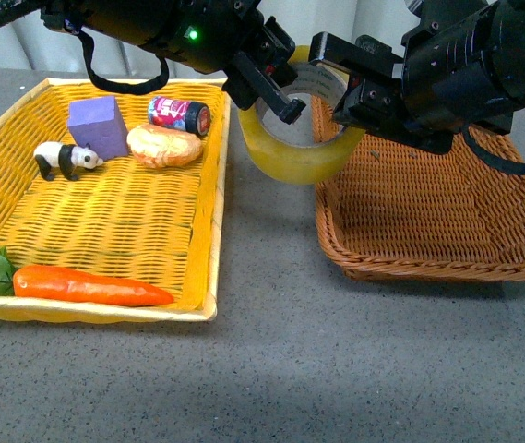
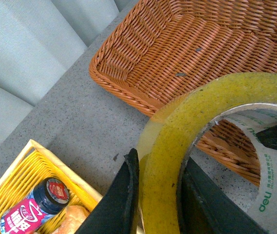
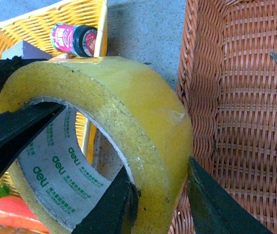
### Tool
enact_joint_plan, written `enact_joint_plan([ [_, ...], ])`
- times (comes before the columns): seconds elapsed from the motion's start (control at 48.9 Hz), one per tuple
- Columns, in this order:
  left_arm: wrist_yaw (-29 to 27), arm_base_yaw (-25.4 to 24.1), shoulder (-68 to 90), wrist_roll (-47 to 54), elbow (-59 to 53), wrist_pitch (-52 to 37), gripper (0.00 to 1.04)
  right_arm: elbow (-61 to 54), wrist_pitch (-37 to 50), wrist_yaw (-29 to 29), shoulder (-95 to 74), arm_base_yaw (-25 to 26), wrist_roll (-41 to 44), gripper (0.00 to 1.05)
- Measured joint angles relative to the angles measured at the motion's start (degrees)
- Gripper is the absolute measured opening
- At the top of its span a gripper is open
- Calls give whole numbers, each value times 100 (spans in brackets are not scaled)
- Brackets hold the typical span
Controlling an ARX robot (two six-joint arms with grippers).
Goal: Move tape to another basket
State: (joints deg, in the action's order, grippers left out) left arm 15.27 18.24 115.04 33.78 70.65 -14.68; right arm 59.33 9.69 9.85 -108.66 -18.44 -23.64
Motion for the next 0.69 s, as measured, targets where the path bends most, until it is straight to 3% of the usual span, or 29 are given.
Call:
enact_joint_plan([
  [0.041,-87,13,0,-33,-2,-22,17,2,26,-31,-15,0,-4,25],
  [0.163,-1176,240,-225,-1259,-278,-483,40,109,160,-72,-164,90,184,17],
  [0.307,-1010,212,-678,-2140,-566,-271,63,203,319,-92,-190,186,304,15],
  [0.531,-802,162,-1292,-2931,-1058,-522,98,448,352,-726,-529,590,595,15],
  [0.695,-1204,-4,-1521,-3508,-1421,-920,98,588,275,-761,-732,861,918,15],
])
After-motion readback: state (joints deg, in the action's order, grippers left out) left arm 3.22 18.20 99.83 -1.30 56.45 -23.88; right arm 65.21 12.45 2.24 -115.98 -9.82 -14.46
